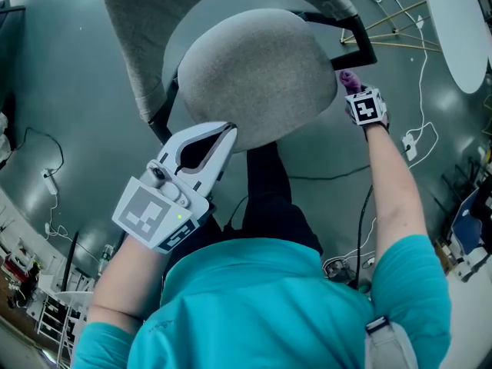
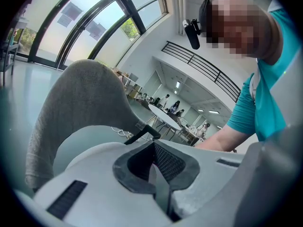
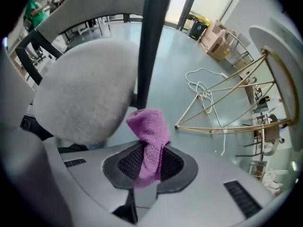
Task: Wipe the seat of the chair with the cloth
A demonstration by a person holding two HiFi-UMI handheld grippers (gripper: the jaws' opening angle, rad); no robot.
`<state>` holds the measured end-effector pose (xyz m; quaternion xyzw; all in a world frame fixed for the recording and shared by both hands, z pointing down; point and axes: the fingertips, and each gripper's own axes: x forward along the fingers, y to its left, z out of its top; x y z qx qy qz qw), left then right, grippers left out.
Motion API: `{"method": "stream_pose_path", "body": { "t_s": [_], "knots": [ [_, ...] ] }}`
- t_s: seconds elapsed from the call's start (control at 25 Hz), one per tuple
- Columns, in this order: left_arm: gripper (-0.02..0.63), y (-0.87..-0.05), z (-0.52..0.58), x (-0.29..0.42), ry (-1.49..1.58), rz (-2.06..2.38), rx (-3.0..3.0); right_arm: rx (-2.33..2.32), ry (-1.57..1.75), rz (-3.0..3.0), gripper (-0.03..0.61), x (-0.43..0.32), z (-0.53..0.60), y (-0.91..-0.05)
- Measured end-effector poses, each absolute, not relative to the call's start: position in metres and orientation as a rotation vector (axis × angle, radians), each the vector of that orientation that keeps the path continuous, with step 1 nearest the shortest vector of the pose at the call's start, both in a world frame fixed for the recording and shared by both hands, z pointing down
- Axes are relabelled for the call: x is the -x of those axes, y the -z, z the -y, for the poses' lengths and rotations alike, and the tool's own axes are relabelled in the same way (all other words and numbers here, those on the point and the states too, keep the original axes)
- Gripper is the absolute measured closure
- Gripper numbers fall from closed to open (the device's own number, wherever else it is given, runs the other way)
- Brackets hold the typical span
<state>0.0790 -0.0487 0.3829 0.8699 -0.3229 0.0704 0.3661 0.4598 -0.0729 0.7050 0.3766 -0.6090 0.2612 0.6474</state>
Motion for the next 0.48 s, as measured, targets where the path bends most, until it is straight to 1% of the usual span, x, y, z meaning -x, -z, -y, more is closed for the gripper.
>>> {"method": "stream_pose_path", "body": {
  "t_s": [0.04, 0.12, 0.32, 0.48],
  "knots": [
    [0.611, -0.383, 0.048, -0.078, -0.181, 0.832, -2.234, -0.86, -0.596, 1.338, 0.52, -0.475, 0.065, -0.706],
    [0.611, -0.383, 0.047, -0.075, -0.18, 0.836, -2.232, -0.866, -0.603, 1.363, 0.52, -0.477, 0.058, -0.702],
    [0.611, -0.374, 0.045, -0.054, -0.173, 0.866, -2.235, -0.82, -0.683, 1.446, 0.52, -0.446, 0.015, -0.69],
    [0.611, -0.358, 0.048, -0.031, -0.166, 0.901, -2.25, -0.813, -0.777, 1.505, 0.52, -0.402, -0.017, -0.672]
  ]
}}
